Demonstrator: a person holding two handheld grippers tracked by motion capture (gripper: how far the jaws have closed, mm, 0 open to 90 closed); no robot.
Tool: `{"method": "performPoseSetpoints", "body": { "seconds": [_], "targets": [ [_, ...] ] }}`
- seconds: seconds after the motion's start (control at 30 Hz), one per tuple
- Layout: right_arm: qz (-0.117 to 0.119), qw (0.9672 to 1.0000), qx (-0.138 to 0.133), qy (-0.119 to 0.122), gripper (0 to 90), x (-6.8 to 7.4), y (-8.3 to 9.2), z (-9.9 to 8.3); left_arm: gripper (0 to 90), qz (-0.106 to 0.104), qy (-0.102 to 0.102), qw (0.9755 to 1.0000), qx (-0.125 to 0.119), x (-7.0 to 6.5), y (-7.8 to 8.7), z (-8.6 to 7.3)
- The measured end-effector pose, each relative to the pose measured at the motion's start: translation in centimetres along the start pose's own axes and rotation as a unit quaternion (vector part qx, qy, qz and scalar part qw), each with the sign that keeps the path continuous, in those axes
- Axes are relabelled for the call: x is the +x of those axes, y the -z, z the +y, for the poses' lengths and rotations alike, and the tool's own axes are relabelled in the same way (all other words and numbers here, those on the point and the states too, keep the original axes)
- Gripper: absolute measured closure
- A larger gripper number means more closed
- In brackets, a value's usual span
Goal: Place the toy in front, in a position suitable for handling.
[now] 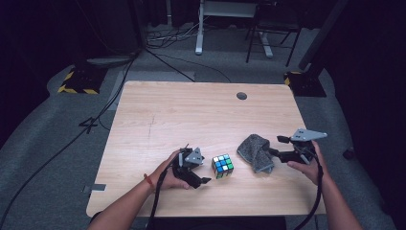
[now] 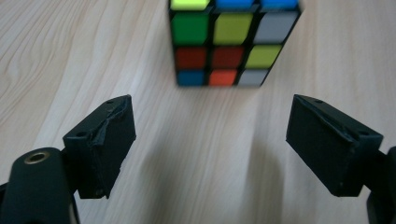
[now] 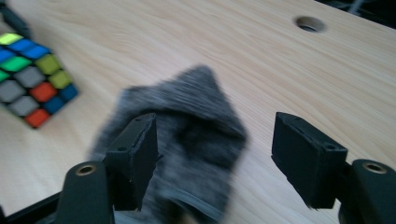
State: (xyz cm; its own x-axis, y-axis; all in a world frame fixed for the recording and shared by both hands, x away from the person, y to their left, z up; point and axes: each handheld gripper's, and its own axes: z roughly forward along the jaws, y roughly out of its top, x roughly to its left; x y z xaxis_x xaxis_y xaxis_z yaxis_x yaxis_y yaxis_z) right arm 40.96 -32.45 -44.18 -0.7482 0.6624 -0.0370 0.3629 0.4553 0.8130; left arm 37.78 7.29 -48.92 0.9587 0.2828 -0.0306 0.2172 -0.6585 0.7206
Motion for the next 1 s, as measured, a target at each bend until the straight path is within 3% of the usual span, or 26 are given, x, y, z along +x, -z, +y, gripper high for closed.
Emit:
{"method": "performPoseSetpoints", "body": {
  "seconds": [0.07, 0.17, 0.23, 0.33, 0.4, 0.47, 0.53, 0.57, 0.63, 0.7, 0.73, 0.83, 0.9, 0.97, 1.0],
  "targets": [
    [0.021, 0.9997, 0.007, 0.011, 30.2, 1.8, -1.2, 0.9, 16.1, 0.007, -0.001, 1.0, 0.002, -0.5, -0.5, 0.7],
    [0.011, 0.9987, 0.041, 0.028, 27.1, 2.9, -2.9, 1.1, 16.0, 0.003, -0.008, 1.0, 0.002, -1.0, -1.5, 1.5],
    [0.018, 0.9986, 0.048, 0.015, 27.0, 2.9, -3.9, 0.8, 15.9, 0.003, 0.001, 1.0, -0.002, -1.0, -1.9, 1.7],
    [0.006, 0.9979, 0.063, 0.009, 27.2, 2.6, -4.8, 0.5, 16.0, 0.004, 0.003, 1.0, 0.0, -0.9, -2.5, 2.0],
    [0.009, 0.9978, 0.065, 0.006, 27.6, 2.4, -5.0, 0.3, 15.9, -0.001, 0.012, 0.9999, -0.011, -0.7, -2.8, 2.1],
    [0.013, 0.9967, 0.079, -0.008, 29.5, 1.8, -5.8, -0.3, 16.0, 0.004, 0.006, 0.9999, -0.013, -0.8, -3.1, 2.3],
    [0.014, 0.9966, 0.081, -0.007, 30.8, 1.7, -6.0, -0.6, 15.9, 0.011, -0.001, 0.9999, -0.012, -0.8, -3.4, 2.5],
    [0.029, 0.9963, 0.079, -0.016, 38.3, 1.4, -6.4, -1.2, 16.3, 0.012, 0.005, 0.9999, -0.01, -0.8, -3.8, 2.7],
    [0.041, 0.9958, 0.078, -0.025, 42.2, 1.2, -6.6, -1.5, 18.7, 0.01, 0.007, 0.9999, -0.009, -0.9, -3.9, 2.7],
    [0.047, 0.9956, 0.076, -0.026, 46.6, 1.1, -6.6, -1.5, 19.8, 0.01, -0.005, 0.9999, -0.006, -1.0, -4.1, 2.8],
    [0.052, 0.9954, 0.076, -0.028, 55.3, 1.1, -6.6, -1.5, 24.2, 0.016, -0.01, 0.9998, -0.002, -1.0, -4.3, 2.8],
    [0.054, 0.9953, 0.079, -0.012, 63.3, 1.5, -6.5, -1.3, 33.0, 0.011, 0.003, 0.9998, -0.016, -0.6, -4.2, 2.7],
    [0.055, 0.9953, 0.079, -0.004, 66.6, 1.7, -6.4, -1.2, 33.3, 0.006, -0.011, 0.9997, -0.019, -0.5, -4.1, 2.5],
    [0.058, 0.9953, 0.078, 0.001, 67.7, 1.9, -6.3, -1.1, 33.6, 0.007, -0.01, 0.9997, -0.02, -0.5, -4.1, 2.6],
    [0.062, 0.9951, 0.077, 0.004, 67.9, 2.0, -6.2, -1.0, 33.6, -0.003, -0.016, 0.9997, -0.018, -0.4, -4.1, 2.6]
  ]
}}
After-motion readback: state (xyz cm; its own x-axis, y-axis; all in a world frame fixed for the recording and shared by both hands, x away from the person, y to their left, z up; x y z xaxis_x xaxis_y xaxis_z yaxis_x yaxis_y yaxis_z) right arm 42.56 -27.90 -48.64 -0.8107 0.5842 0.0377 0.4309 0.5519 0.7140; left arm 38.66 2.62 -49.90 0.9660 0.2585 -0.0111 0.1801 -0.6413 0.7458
